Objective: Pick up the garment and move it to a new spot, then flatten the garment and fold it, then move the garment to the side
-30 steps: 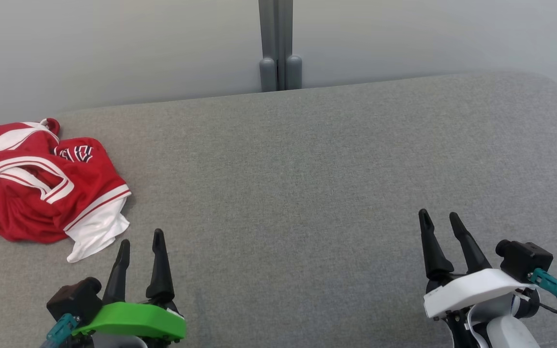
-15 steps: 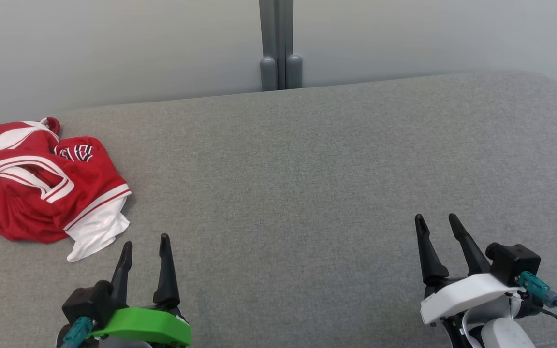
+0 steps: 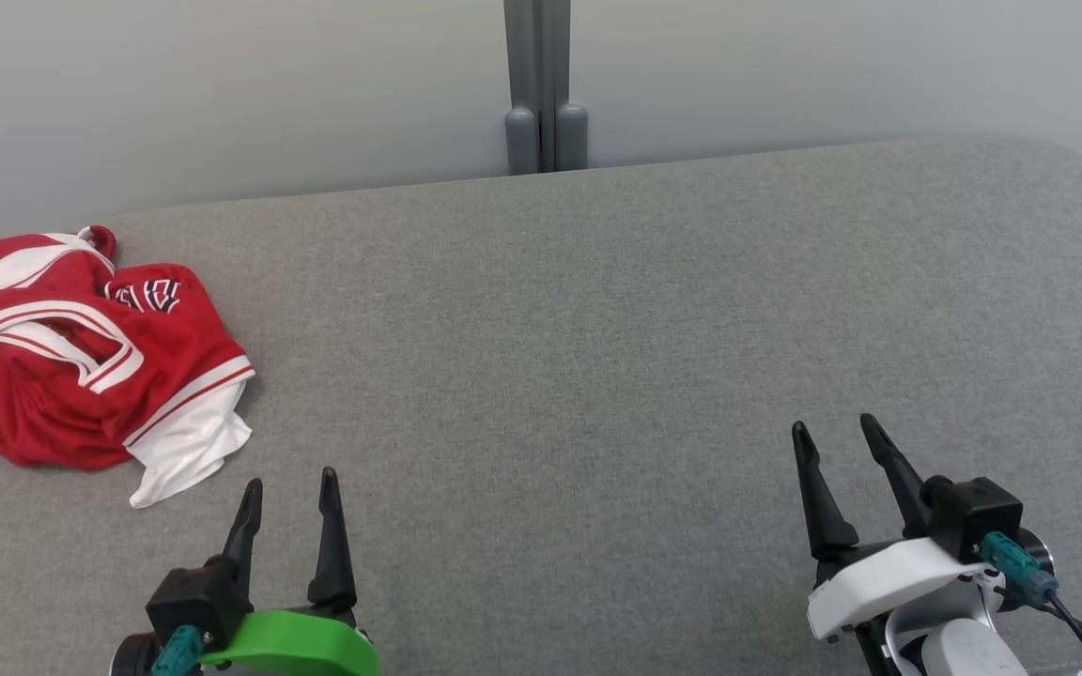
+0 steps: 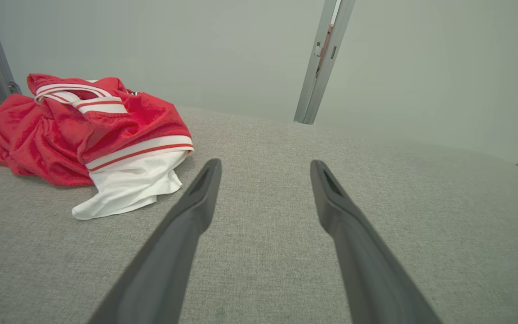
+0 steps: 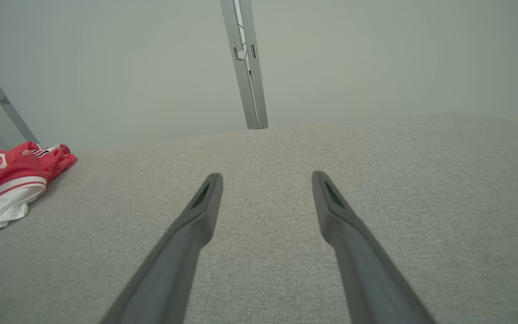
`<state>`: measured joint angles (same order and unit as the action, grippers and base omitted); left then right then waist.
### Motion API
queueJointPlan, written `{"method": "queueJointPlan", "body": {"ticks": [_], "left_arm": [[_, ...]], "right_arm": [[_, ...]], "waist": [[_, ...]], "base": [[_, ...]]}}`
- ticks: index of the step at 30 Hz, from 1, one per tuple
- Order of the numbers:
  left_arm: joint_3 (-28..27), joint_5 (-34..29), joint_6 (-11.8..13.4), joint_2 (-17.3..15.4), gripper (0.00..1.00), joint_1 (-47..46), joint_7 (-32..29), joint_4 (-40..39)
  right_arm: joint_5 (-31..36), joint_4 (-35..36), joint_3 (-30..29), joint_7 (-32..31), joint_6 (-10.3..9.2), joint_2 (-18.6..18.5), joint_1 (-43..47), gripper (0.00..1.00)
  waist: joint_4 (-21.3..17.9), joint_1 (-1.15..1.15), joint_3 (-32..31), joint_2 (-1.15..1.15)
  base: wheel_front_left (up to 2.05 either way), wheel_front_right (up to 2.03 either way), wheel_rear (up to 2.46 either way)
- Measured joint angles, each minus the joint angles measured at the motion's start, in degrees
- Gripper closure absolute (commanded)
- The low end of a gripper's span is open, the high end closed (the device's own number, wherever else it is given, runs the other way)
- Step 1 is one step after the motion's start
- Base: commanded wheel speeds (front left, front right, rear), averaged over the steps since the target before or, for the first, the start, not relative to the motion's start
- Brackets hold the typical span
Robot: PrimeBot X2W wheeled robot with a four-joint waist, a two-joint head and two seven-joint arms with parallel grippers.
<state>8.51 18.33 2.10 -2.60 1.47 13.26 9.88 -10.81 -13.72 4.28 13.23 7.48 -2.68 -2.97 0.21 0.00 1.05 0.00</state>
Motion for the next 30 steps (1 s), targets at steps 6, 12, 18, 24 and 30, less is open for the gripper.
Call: {"method": "queueJointPlan", "body": {"ticks": [6, 12, 18, 24, 30], "left_arm": [[0.46, -1.77, 0.25, -0.01, 0.00, 0.19, 0.69, 0.34], [0.68, -3.79, 0.51, -0.03, 0.00, 0.31, 1.29, 0.70], [0.77, -5.05, 0.76, -0.05, 0.00, 0.58, 1.87, 1.23], [0.65, -4.95, 0.86, -0.07, 0.00, 0.59, 1.87, 1.43], [0.62, -4.91, 0.86, -0.07, 0.00, 0.59, 1.87, 1.52]], "right_arm": [[2.33, -0.32, 0.20, 0.63, 0.00, -0.02, -0.06, 0.00], [4.66, -0.32, 0.53, 1.27, 0.00, -0.05, -0.12, 0.00], [6.78, -0.31, 0.81, 1.77, 0.01, -0.07, -0.12, 0.00], [6.76, -0.32, 0.82, 1.78, 0.01, -0.08, -0.13, 0.00], [6.75, -0.32, 0.85, 1.78, 0.01, -0.08, -0.13, 0.00]], "waist": [[0.06, 0.00, -0.01, 0.00], [0.10, 0.00, -0.02, 0.00], [0.05, 0.00, -0.07, 0.00], [0.01, 0.00, -0.17, 0.00], [0.10, 0.00, -0.14, 0.00]], "base": [[0.00, 0.00, 0.00], [0.00, 0.00, 0.00], [0.00, 0.00, 0.00], [0.00, 0.00, 0.00], [0.00, 0.00, 0.00]]}}
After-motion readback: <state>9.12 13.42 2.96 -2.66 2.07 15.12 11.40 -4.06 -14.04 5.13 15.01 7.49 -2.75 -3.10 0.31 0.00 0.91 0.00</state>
